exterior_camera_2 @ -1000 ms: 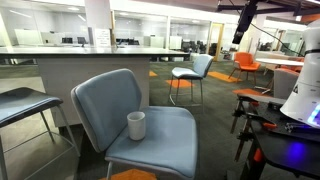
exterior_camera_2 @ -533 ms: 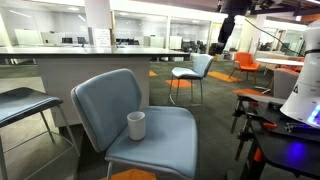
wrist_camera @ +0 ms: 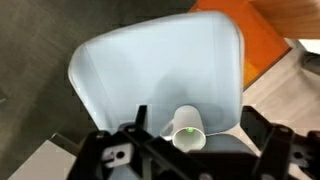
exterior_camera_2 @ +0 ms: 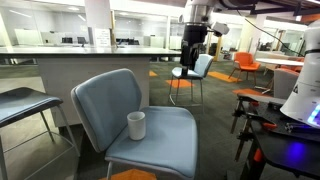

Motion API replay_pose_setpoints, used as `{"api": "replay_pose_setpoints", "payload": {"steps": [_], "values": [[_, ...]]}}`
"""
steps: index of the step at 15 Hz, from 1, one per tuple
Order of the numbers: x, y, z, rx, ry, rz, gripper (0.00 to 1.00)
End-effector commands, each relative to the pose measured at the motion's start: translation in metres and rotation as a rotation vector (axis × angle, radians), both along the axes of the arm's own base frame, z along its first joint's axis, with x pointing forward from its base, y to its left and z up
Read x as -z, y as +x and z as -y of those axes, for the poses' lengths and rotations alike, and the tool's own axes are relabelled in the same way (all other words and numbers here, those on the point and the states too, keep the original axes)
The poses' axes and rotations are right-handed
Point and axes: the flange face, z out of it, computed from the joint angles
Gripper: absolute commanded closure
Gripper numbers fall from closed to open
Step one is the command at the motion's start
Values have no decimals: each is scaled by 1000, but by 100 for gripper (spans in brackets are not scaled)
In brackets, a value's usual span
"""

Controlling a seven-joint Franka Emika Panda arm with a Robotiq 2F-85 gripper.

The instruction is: Remove the green marker from the white mug

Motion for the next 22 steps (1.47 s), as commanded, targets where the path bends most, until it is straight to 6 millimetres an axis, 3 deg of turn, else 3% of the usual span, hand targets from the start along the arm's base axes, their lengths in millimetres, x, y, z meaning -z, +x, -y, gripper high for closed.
{"api": "replay_pose_setpoints", "payload": {"steps": [1,5,9,12,17,20,21,22], "values": [[33,49,-12,-74,14,49,0],[81,109,-21,-161,21,95,0],[120,152,-24,-192,35,80,1],[142,175,-24,-232,28,73,6],[174,203,-6,-255,34,50,12],[193,214,3,-258,52,22,24],[198,217,5,-256,53,14,34],[202,220,6,-248,60,5,32]]}}
